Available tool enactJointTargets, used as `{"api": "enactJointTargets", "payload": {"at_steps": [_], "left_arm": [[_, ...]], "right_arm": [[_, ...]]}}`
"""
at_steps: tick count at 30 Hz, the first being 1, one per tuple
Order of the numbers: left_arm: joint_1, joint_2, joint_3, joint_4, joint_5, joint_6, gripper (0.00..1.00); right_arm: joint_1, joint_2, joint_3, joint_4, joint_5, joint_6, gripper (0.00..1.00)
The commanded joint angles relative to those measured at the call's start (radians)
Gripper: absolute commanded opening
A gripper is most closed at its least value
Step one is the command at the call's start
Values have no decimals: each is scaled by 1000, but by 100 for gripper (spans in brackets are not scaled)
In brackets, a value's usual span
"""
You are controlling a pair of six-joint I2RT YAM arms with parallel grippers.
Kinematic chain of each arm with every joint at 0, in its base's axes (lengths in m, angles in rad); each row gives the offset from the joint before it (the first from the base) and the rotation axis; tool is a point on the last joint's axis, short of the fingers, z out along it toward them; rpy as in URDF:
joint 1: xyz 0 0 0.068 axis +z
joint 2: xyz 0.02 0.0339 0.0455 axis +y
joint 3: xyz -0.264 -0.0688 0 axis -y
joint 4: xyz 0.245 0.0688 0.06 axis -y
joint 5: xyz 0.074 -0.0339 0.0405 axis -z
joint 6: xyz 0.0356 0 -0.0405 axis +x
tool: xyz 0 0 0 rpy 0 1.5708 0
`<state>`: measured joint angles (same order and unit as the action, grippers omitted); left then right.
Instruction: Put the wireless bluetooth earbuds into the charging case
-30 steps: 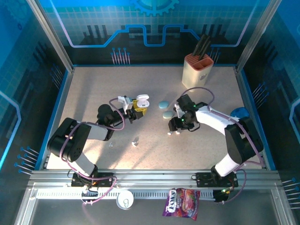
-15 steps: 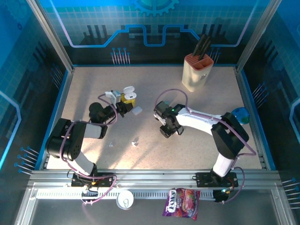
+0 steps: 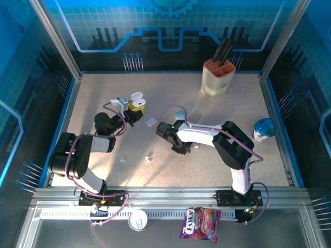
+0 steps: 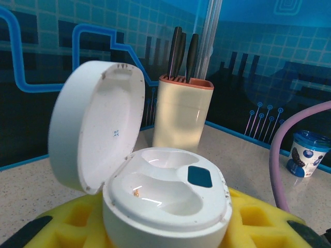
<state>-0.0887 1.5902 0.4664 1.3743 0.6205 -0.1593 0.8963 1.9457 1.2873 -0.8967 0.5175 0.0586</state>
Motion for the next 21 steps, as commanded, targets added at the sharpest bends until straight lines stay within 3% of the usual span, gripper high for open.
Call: {"api": "enactJointTargets", "payload": {"at_steps": [1, 11, 21], "left_arm": [[9, -12, -1, 28, 10, -16, 31], [9, -1, 5, 28, 28, -29, 31], [9, 7, 9, 28, 40, -37, 31]], "right_arm": [[10, 23, 30, -34, 40, -17, 39], [6, 48, 41, -19, 22, -39, 37], [-3, 33, 47, -28, 47, -27, 29]]}}
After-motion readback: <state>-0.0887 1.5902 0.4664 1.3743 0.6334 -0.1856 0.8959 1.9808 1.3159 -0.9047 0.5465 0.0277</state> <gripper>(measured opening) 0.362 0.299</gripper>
